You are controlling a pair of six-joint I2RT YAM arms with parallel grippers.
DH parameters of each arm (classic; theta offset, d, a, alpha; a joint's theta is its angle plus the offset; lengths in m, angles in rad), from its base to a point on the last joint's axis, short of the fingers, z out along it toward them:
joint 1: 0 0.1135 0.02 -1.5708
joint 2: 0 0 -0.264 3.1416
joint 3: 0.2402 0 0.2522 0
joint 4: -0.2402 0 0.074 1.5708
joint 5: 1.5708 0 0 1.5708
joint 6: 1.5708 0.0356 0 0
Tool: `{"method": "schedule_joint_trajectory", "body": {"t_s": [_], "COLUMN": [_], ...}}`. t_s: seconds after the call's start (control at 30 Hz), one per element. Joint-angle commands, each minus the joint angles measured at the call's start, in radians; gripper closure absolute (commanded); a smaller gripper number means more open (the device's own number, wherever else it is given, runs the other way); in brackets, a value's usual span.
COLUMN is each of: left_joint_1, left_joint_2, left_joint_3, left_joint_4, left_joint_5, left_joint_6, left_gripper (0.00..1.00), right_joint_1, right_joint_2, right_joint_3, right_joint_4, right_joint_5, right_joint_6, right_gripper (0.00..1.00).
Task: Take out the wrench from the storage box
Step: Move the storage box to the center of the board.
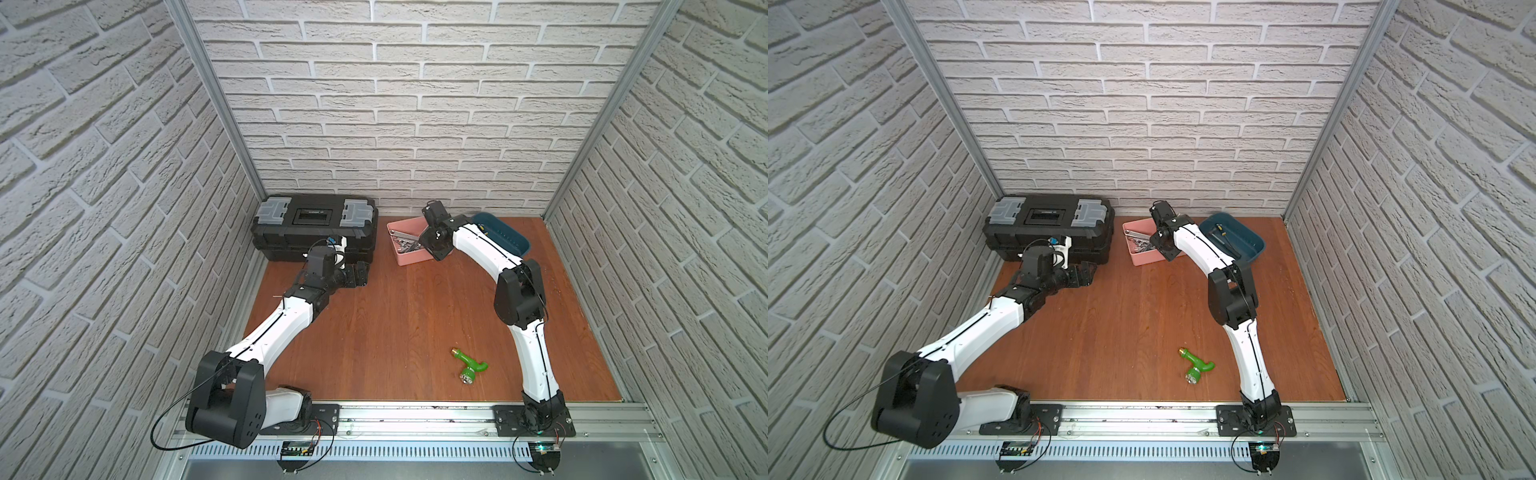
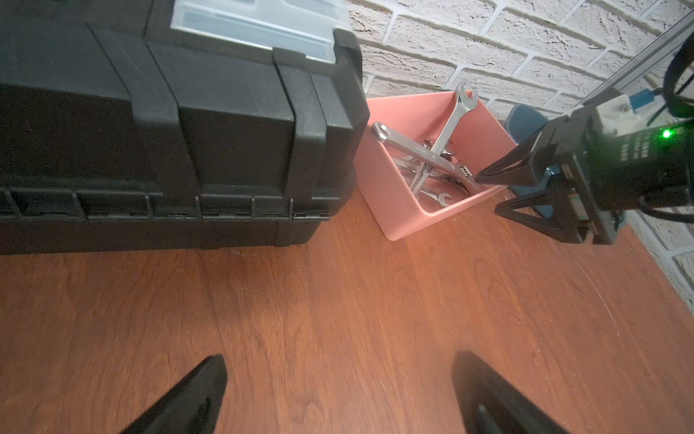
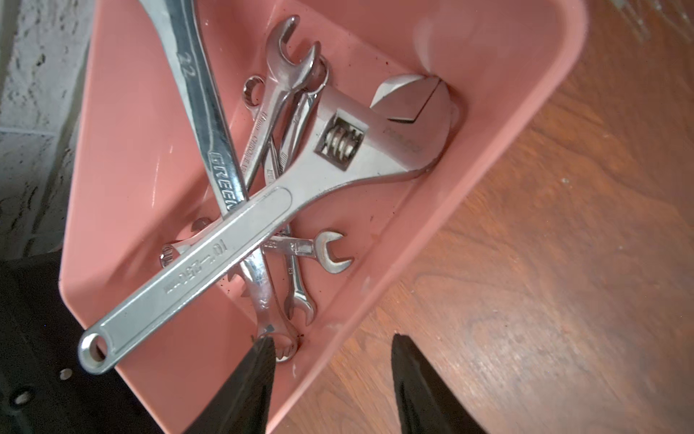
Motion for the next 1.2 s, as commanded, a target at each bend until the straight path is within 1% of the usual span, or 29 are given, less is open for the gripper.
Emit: {"method": "schedule_joint_trajectory", "body": {"t_s": [0.0, 0.37, 0.73, 0.97, 1.17], "left_joint_1": [-0.003, -0.004, -0.003, -0.003, -0.002], "left_joint_2": [0.026, 0.045, 0.044, 0.053, 0.052], "left_joint_3": [0.039, 0.053, 0.055, 0.062, 0.062], "left_joint_4": [0.000, -0.009, -0.015, -0.022, -0.024], "left_joint_5": [0.008, 0.014, 0.017, 0.031, 0.038], "left_joint_6": [0.015, 0.016, 0.019, 0.025, 0.033], "left_gripper": [0.02, 0.02, 0.02, 0.02, 0.02], "right_joint_1": [-0.006, -0.016, -0.015, -0.016, -0.015], "right_joint_2": [0.006, 0.041, 0.027, -0.025, -0.100], "right_joint_3": [0.030, 0.055, 0.054, 0.014, -0.064], "right_joint_4": [-0.035, -0.047, -0.088, -0.115, -0.139], "right_joint_5": [-0.005, -0.020, -0.029, -0.032, -0.046], "right_joint_6": [0.036, 0.034, 0.020, 0.001, -0.065], "right_gripper": [0.47, 0.65, 0.83, 0.88, 0.90]}}
